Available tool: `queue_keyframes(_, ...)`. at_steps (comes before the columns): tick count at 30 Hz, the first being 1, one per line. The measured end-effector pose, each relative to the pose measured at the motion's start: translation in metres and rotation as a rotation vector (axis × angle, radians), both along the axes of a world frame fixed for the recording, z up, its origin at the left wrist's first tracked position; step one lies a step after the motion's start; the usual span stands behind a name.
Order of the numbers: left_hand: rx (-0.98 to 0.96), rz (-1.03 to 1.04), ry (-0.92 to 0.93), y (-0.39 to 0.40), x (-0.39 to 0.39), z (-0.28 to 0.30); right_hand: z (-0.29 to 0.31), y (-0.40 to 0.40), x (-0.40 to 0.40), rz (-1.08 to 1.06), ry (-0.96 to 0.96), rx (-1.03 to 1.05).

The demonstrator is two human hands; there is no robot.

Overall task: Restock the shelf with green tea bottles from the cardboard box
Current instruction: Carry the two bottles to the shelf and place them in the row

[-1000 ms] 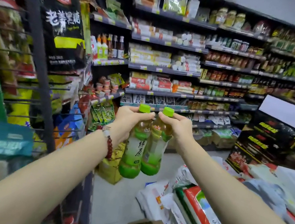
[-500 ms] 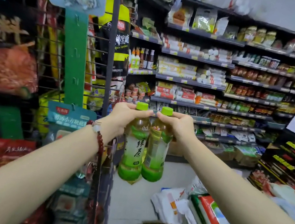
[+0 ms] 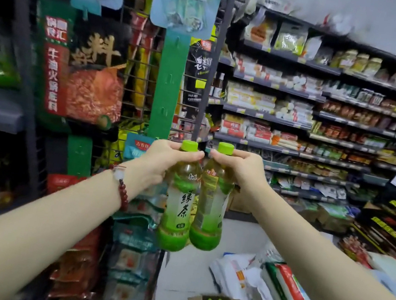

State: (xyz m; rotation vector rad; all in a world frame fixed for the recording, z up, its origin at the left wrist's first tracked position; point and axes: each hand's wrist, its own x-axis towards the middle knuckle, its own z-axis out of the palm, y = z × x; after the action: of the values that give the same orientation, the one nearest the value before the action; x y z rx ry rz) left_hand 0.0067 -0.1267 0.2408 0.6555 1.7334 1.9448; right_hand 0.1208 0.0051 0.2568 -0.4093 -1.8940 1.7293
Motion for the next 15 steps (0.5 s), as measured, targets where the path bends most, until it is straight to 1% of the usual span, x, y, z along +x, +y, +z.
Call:
queue_keyframes(4,-0.039,-0.021,0.029,-0.036,-0.027,0.009,0.004,-0.039,-0.024,-0.033,-0.029,0.014)
queue_keyframes(8,-0.042,-0.054,0.081,-0.072,-0.051,0.021,0.008,-0.071,-0.050,-0.048,0.005,-0.008)
queue_keyframes(12,-0.068,-0.029,0.038,-0.111,-0.070,0.032,0.015,-0.103,-0.078,-0.048,0.000,0.032)
queue_keyframes(15,-0.041,0.005,-0.006,-0.137,-0.080,0.036,0.018,-0.124,-0.097,-0.011,0.004,0.039)
